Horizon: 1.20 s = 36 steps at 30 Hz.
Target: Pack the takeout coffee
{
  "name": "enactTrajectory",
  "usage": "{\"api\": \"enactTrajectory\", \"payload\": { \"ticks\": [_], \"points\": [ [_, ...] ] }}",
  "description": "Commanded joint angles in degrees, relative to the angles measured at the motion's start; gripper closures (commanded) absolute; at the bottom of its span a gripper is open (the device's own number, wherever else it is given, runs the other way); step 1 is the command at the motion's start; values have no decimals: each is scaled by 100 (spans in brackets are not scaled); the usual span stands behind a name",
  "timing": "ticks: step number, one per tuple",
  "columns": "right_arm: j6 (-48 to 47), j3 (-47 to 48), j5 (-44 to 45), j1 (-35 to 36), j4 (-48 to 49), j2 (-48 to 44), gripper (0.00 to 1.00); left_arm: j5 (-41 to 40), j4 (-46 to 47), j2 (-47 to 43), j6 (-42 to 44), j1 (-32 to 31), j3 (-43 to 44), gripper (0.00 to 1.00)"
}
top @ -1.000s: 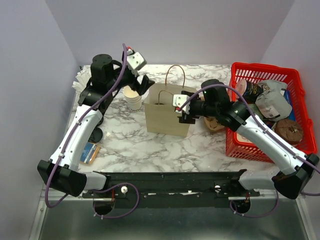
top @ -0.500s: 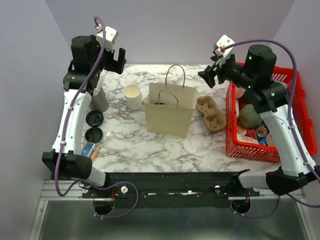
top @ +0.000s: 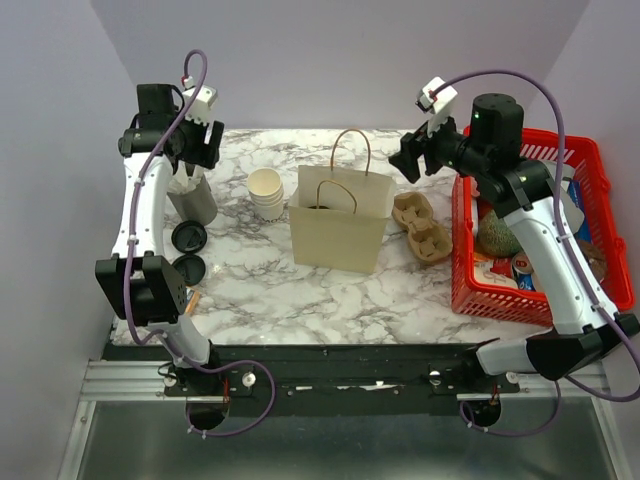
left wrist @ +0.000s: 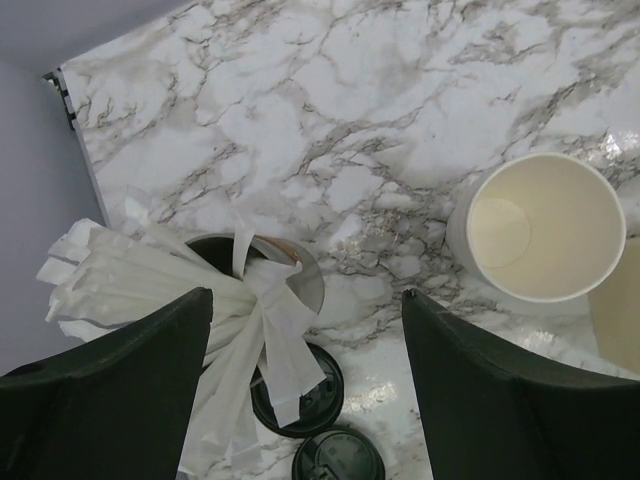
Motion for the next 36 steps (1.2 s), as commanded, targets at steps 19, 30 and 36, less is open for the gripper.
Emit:
{"api": "enactTrajectory", "payload": {
  "ticks": [19,30,36],
  "points": [
    [232,-190,-326,-106,26,-32,20,437,-2807,601,3145,472,1124,24],
    [241,-286,-273,-106,52,-93,20,473,-2772,848,3304,481,1133,46],
    [258,-242,-299,-98,61,-41,20,455,-2780,874,3295,489,1107,68]
  ]
}}
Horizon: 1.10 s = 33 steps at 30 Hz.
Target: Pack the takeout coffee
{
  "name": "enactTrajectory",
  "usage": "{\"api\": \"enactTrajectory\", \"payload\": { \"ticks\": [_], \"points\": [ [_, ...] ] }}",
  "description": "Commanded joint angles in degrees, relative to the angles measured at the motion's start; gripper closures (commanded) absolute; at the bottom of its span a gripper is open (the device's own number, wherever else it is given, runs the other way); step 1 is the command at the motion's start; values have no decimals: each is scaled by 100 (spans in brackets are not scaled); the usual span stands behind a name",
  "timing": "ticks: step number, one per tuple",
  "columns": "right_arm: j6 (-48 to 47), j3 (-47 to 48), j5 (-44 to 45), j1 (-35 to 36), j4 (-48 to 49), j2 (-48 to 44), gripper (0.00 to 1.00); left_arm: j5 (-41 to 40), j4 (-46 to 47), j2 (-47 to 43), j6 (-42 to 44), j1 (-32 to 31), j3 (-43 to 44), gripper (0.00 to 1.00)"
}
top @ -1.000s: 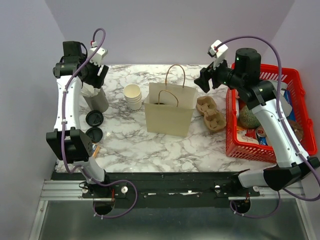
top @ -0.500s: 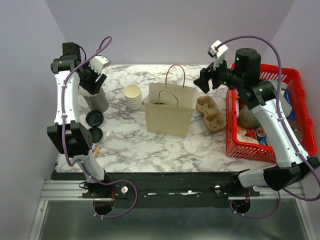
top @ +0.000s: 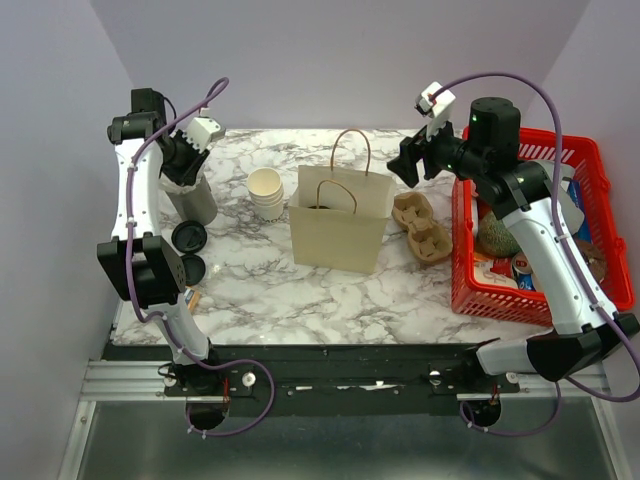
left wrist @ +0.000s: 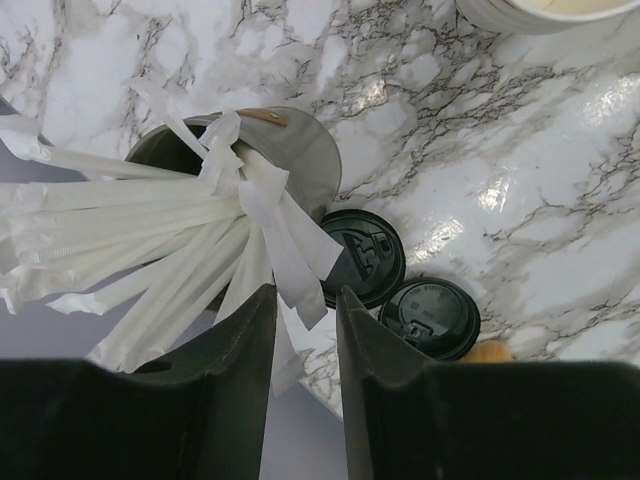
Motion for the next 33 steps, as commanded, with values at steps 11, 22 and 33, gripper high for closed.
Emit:
{"api": "enactTrajectory", "payload": {
  "ticks": [11,22,33],
  "points": [
    [129,20,-96,-36,59,64,20,138,-212,-178,-19,33,379,100],
    [121,125,-70,-36,59,179,20,648,-275,-626,-722,15,1997,100],
    [121,336,-26,-45,50,355,20,1659,823,-1110,-1653,-143,2323,100]
  ]
}}
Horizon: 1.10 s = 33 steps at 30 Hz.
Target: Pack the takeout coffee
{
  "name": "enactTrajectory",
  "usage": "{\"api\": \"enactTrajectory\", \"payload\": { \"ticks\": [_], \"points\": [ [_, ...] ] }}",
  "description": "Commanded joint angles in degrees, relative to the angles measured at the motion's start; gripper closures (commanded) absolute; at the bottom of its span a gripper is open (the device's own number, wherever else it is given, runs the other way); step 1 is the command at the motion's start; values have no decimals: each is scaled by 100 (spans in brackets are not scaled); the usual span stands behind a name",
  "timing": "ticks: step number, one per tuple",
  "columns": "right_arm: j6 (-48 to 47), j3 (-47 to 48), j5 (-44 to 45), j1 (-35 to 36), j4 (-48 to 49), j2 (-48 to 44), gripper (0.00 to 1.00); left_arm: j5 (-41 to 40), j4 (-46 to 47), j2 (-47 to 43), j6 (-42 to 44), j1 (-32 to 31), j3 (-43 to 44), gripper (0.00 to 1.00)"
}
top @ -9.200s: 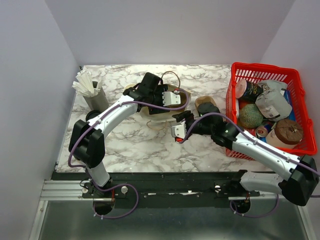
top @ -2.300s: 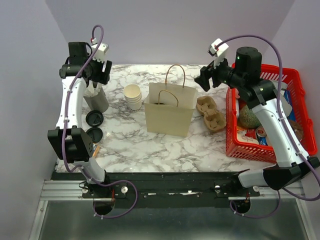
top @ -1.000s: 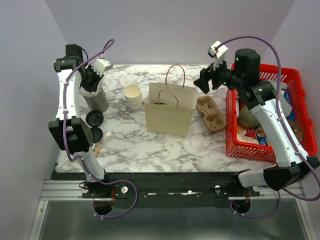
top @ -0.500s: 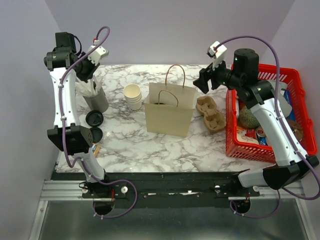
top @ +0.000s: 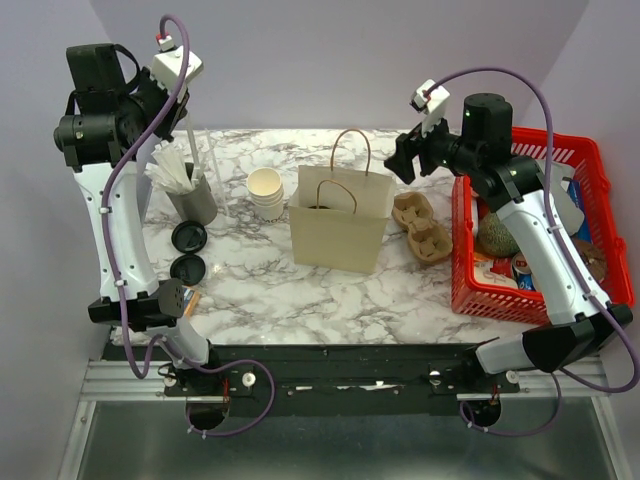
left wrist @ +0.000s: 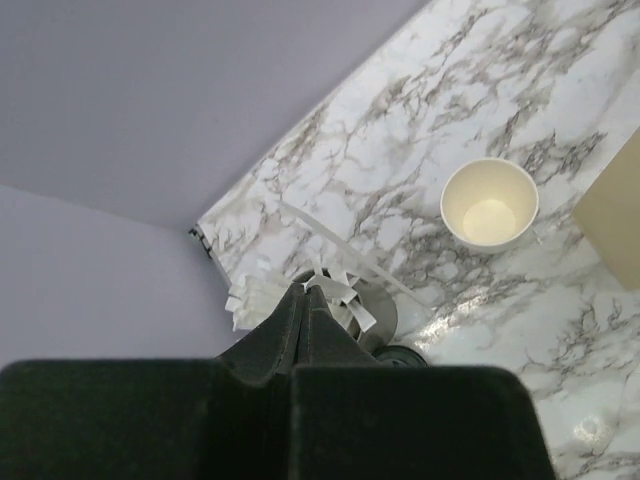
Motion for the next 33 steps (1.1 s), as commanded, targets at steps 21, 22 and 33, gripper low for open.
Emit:
{"api": "enactTrajectory", "payload": {
  "ticks": [21,22,33],
  "points": [
    [162,137,90,-30,94,167,20,3704,4063,-1582,-3564,-95,-2016,100],
    [171,190,108,-39,103,184,20,3828,4338,-1617,-3915,-95,-2157,100],
    [400,567,425,-258,-29,395,17,4910,6820,-1995,-6328,-201,-3747,100]
  ]
}}
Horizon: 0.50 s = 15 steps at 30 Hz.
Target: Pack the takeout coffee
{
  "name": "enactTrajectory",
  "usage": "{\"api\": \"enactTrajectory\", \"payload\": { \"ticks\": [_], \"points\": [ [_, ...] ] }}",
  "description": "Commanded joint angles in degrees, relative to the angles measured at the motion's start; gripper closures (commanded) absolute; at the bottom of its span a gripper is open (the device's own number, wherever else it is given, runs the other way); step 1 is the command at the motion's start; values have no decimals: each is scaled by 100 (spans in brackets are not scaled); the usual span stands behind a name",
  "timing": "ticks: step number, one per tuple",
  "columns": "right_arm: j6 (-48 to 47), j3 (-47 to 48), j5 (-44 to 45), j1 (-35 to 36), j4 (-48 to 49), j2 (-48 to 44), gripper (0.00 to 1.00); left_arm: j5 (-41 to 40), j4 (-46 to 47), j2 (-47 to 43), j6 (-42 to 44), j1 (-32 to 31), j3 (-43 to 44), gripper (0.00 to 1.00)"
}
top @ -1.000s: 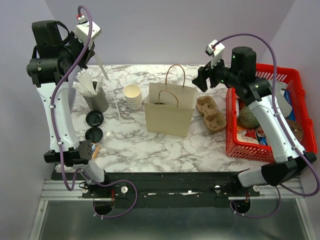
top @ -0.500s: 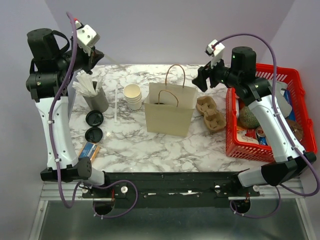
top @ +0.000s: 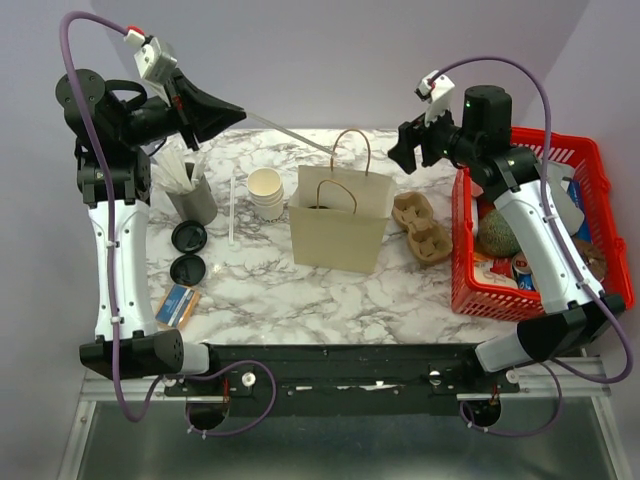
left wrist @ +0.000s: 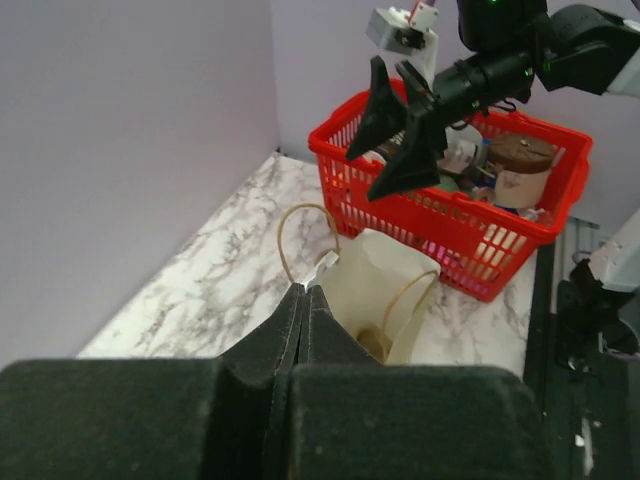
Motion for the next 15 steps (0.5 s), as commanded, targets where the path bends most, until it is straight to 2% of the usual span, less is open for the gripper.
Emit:
{"api": "enactTrajectory", "payload": {
  "ticks": [1,2,3,5,6,8,9,11,12,14,15],
  "points": [
    [155,373,211,-101,-40,103,17,486,665,-245,-488,-67,-586,100],
    [146,417,202,-110,-57,112,17,425,525,-280,-294,-85,-648,100],
    [146,461,193,-110,-66,120,17,346,-7,-280,38,-111,-675,100],
    [129,497,176,-119,-101,129,17,48,-764,-211,1223,-234,-579,100],
    [111,506,175,-119,-119,120,17,-76,-1699,-149,1672,-321,-361,100],
    [85,506,193,-127,-163,112,17,-479,-2557,52,2916,-716,-149,100],
    [67,497,193,-119,-154,103,17,-620,-3109,123,3177,-918,-26,100],
    [50,497,193,-136,-163,103,17,-884,-3343,281,3477,-1479,-25,100],
    [41,506,176,-136,-163,94,17,-1120,-3283,326,3461,-1639,-68,93],
    [15,575,149,-136,-181,120,16,-1149,-3133,483,3373,-2034,10,73],
    [23,619,114,-136,-224,146,16,-1219,-2967,545,3173,-2097,150,55]
  ]
}}
